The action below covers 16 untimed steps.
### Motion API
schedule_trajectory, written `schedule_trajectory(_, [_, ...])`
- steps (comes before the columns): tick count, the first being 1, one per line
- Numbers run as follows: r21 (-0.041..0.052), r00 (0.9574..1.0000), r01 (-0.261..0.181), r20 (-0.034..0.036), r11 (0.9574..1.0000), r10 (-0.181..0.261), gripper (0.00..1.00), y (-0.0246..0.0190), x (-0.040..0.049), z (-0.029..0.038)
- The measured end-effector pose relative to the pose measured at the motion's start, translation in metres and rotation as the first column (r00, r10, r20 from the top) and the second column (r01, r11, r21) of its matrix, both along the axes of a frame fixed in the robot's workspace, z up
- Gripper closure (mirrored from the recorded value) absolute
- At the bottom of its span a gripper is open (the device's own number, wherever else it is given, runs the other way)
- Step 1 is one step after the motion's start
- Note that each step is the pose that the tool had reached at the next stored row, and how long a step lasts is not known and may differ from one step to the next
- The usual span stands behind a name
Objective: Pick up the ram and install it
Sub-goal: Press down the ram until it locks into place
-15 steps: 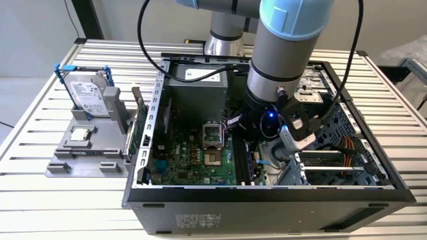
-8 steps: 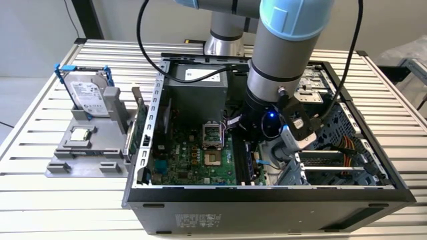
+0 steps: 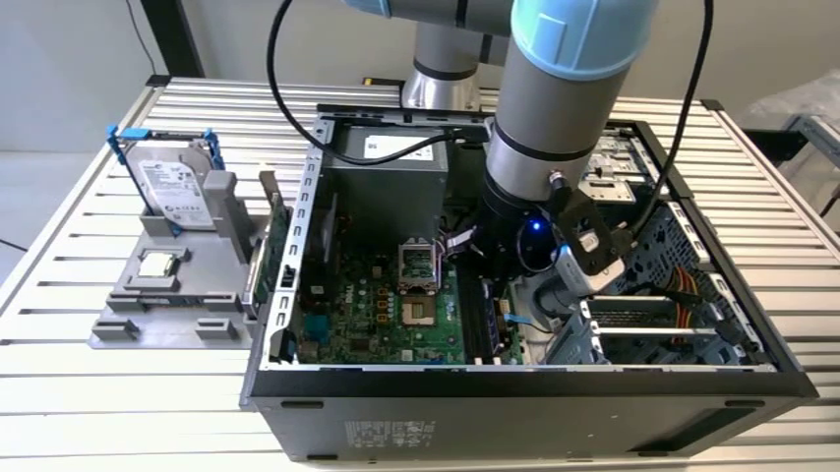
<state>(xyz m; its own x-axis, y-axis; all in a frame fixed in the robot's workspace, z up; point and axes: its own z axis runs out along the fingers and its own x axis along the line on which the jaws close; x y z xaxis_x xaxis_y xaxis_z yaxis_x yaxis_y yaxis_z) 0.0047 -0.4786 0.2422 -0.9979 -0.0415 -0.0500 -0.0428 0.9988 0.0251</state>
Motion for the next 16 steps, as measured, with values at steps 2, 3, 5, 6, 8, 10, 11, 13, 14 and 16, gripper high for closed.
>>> schedule_trajectory(2, [0.0, 1.0, -0.008, -0.0001, 1.0, 0.008, 1.0, 0.0, 0.0, 0.0])
schedule_trajectory(3, [0.0, 0.9999, -0.015, 0.0, 0.9999, 0.015, 1.0, 0.0, -0.0001, 0.0])
schedule_trajectory(5, [0.0001, 0.9996, -0.03, 0.0, 0.9996, 0.03, 1.0, 0.0, -0.0001, 0.0])
schedule_trajectory(6, [0.0, 0.9993, -0.037, 0.0, 0.9993, 0.037, 1.0, 0.0, -0.0001, 0.0])
schedule_trajectory(8, [0.0, 0.9986, -0.053, 0.0, 0.9986, 0.053, 1.0, 0.0, -0.0001, 0.0])
schedule_trajectory(10, [-0.0001, 0.9977, -0.067, 0.0, 0.9977, 0.067, 1.0, 0.0, -0.0001, 0.0])
schedule_trajectory(11, [0.0, 0.9972, -0.074, 0.0, 0.9972, 0.074, 1.0, 0.0, -0.0001, 0.0])
schedule_trajectory(13, [0.0, 0.9962, -0.088, 0.0, 0.9962, 0.088, 1.0, 0.0, -0.0001, 0.0])
schedule_trajectory(14, [0.0, 0.9955, -0.094, 0.0, 0.9955, 0.094, 1.0, 0.0, -0.0001, 0.0])
schedule_trajectory(16, [0.0, 0.9942, -0.107, 0.0, 0.9942, 0.107, 1.0, 0.0, -0.0001, 0.0])
